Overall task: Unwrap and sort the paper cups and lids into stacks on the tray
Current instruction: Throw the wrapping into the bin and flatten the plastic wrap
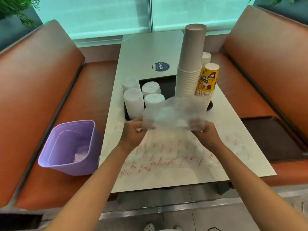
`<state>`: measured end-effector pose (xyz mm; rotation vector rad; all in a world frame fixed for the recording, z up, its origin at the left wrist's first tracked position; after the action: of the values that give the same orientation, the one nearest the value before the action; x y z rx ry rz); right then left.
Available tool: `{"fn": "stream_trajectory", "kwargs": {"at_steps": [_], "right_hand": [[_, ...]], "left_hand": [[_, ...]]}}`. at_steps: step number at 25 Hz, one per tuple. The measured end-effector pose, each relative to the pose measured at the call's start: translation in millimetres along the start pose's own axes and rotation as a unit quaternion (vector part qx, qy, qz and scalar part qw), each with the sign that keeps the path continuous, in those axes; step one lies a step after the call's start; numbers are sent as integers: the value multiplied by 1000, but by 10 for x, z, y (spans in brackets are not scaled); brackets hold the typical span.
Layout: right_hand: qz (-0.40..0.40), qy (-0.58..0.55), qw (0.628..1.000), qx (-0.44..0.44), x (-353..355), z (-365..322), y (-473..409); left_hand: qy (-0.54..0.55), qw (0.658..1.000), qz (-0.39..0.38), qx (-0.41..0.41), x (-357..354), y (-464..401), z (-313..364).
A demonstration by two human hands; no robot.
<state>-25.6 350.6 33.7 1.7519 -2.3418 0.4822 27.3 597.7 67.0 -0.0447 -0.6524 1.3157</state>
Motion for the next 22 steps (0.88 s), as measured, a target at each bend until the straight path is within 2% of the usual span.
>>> {"fn": "stream_trajectory", "kwargs": {"at_steps": [3, 5, 6, 9, 12, 15, 18, 22], "right_hand": [[-148, 118, 981, -39, -240, 383, 267], [-243, 184, 951, -41, -387, 511, 414], [-265, 180, 946, -50, -429, 555, 463], [-219, 103, 966, -93, -415, 576, 440], [-113, 72, 982, -129, -308, 596, 317], [-47, 79, 979, -181, -249, 615, 219], [-15, 91, 970, -226, -219, 682, 115], [-18, 154, 957, -245, -201, 728, 13]], "left_hand": [[-80, 993, -78, -29, -240, 330, -402], [-110, 984, -138, -5, -362, 489, -566], [-111, 980, -162, 12, -396, 542, -607], [-93, 969, -202, 110, -435, 599, -672], [-47, 961, -155, 222, -406, 517, -760], [-56, 937, -127, 320, -377, 472, -889], [-98, 908, -150, 378, -394, 510, -983], [-113, 892, -146, 413, -388, 493, -1041]]}}
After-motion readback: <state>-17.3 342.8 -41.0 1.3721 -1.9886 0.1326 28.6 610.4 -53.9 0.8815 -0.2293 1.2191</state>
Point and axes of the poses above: each hand's wrist, its own y-axis away from the middle knuckle, its own x-axis out of the back of the hand, z = x × y, the point moved 8 cm from there along -y, towards the middle knuckle, and after that the axes turned 1 degree about x, right-handed, at the moved point
